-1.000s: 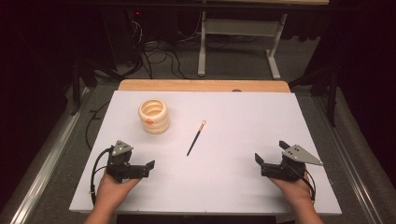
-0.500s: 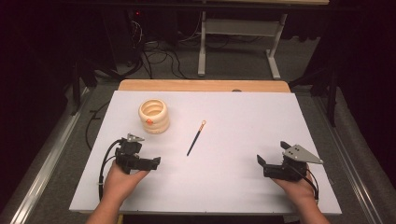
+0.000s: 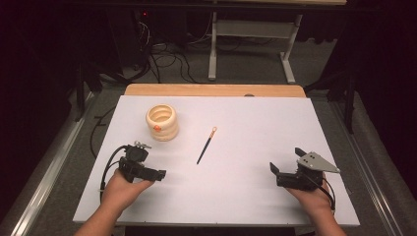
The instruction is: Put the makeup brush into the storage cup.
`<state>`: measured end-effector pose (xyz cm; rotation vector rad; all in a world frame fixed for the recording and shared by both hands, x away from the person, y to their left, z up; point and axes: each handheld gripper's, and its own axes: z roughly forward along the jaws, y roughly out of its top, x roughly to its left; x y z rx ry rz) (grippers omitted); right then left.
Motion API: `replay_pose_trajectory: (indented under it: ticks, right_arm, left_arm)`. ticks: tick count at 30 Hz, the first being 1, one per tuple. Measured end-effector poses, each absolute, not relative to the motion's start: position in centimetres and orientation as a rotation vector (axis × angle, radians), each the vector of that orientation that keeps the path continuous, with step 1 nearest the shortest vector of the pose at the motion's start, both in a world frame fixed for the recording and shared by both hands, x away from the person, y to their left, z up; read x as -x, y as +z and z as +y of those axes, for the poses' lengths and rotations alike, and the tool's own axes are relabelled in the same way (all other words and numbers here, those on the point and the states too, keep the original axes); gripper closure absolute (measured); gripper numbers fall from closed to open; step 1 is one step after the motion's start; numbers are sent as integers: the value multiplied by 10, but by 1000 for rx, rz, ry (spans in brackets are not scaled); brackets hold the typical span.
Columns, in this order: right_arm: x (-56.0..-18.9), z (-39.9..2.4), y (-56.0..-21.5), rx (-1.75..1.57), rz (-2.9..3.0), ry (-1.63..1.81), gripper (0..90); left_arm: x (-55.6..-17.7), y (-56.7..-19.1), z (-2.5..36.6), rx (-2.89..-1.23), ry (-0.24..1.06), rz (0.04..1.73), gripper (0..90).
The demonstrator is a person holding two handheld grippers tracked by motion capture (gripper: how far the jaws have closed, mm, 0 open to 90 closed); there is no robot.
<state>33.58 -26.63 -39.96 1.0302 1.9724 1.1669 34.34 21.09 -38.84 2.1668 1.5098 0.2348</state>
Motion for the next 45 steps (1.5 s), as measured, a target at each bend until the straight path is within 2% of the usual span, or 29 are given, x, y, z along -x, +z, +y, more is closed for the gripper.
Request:
replay_pose_trajectory:
  ticks: [7,21,32,45]
  right_arm:
    - [-338,-267,-399,-1018,1975,1173,23]
    - [-338,-270,-399,-1046,1968,1189,26]
    - [-336,-270,-396,-1031,1954,1248,9]
    - [-336,-268,-393,-1012,1927,1300,9]
  left_arm:
    - [-348,-388,207,-2271,251,1528,30]
    - [-359,-380,192,-2386,183,1515,16]
    - [-372,-376,174,-2338,151,1489,2]
    - [-378,-371,159,-2338,174,1468,2]
